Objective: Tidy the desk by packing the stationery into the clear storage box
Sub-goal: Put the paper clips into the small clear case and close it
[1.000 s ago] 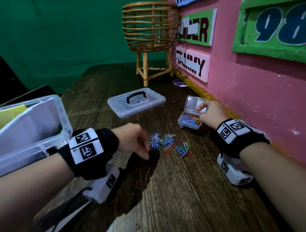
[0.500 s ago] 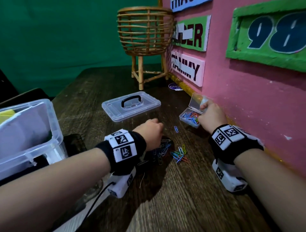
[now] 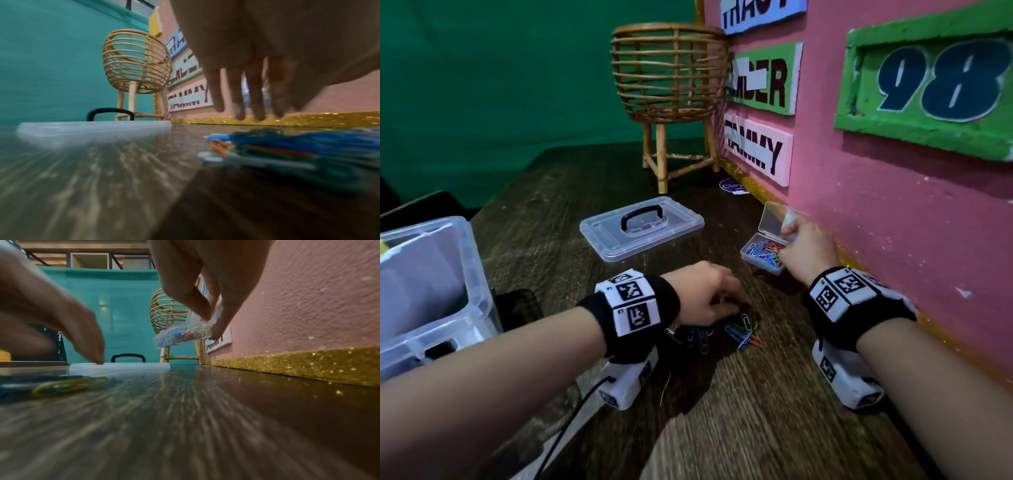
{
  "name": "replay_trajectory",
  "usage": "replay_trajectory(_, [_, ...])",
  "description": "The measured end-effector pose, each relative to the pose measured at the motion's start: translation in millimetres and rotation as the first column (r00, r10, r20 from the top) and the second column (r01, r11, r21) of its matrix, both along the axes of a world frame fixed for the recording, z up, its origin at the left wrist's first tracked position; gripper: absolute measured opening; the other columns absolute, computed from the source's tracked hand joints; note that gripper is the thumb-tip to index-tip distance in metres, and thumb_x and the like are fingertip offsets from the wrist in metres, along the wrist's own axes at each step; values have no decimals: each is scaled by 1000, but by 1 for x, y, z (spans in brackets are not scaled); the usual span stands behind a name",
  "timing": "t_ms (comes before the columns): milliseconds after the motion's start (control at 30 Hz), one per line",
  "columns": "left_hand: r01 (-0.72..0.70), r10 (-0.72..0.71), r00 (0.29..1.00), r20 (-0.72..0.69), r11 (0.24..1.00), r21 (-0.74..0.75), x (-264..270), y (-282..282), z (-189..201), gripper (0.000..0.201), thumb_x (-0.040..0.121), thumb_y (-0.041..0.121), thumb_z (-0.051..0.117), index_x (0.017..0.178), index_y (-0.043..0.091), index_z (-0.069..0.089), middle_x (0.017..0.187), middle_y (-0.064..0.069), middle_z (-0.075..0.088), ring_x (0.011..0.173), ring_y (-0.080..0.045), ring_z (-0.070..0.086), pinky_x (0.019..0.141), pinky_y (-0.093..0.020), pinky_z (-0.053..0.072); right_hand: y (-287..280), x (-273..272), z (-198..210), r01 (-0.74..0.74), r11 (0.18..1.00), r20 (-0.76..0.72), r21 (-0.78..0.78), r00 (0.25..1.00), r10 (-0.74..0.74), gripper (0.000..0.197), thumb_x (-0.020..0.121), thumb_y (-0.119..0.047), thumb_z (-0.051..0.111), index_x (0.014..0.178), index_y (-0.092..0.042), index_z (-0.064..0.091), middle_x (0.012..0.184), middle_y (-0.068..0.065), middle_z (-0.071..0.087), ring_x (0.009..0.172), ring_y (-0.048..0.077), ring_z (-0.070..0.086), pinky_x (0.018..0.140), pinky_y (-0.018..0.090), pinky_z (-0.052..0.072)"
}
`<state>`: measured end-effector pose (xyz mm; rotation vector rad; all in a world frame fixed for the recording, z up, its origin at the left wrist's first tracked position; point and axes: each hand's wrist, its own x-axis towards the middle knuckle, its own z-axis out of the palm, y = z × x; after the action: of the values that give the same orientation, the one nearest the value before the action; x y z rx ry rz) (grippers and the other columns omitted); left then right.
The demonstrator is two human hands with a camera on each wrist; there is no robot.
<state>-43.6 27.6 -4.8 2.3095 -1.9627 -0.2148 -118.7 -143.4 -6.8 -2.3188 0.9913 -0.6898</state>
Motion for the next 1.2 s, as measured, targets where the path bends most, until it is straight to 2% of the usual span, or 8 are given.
replay_trajectory(167, [234,-225,970,-94,967,100,-23,-6,-6,45,85,31,65,128,25,56,143,-2,45,129,-17,44,107,-22,30,4,-4,2,-14,1000,18,1,1000,14,32,76,5,60,107,-5,60,116,15,61,102,27,59,73,22,38])
replay_trajectory(400, [77,-72,991,-109,996,41,7,21,-2,32,85,30,64,115,20,67,125,1,63,115,-14,58,102,-27,43,4,-3,3,-41,999,0,28,999,41,35,76,5,60,109,-7,59,120,13,59,109,26,55,83,24,43])
replay_trajectory(600, [-188,248,961,-120,908,375,13,28,-2,91,69,53,72,143,46,18,158,11,2,147,-16,-2,119,-44,8,5,-4,2,-83,996,-90,19,992,84,33,77,4,59,108,-9,61,121,12,58,113,26,53,89,27,43])
replay_trajectory(733, [-161,211,965,-157,945,285,18,31,-1,64,78,41,70,135,40,42,154,10,25,140,-12,29,112,-25,24,5,-5,0,-116,992,-123,55,985,122,32,78,4,59,106,-12,63,124,9,57,113,24,54,85,23,43])
replay_trajectory(867, [-195,217,961,-171,972,134,25,35,-2,37,77,25,73,114,25,67,127,3,58,112,-7,53,83,-1,34,7,-5,0,-165,983,-190,76,966,177,30,80,1,59,104,-16,64,124,6,57,109,21,55,77,19,37])
replay_trajectory(967, [-266,279,942,-185,959,95,23,34,-1,27,74,20,76,101,18,74,110,0,68,92,-4,56,78,-7,40,7,-5,-2,-226,970,-223,91,945,241,26,81,2,57,95,-18,66,118,6,59,88,15,54,71,16,38])
replay_trajectory(1067, [-301,306,940,-150,952,50,21,29,-3,20,76,19,74,95,17,75,101,-1,73,87,-7,62,77,-14,44,6,-5,-4,-284,954,-241,97,923,299,28,80,5,54,79,-23,60,101,4,57,64,4,47,45,7,33])
replay_trajectory(1200, [-339,329,933,-146,939,-54,21,25,-2,15,77,17,73,92,15,76,97,-3,74,85,-8,63,77,-14,44,6,-2,-4,-338,933,-240,125,902,359,42,77,6,56,63,-33,52,80,-5,48,80,15,47,51,14,30])
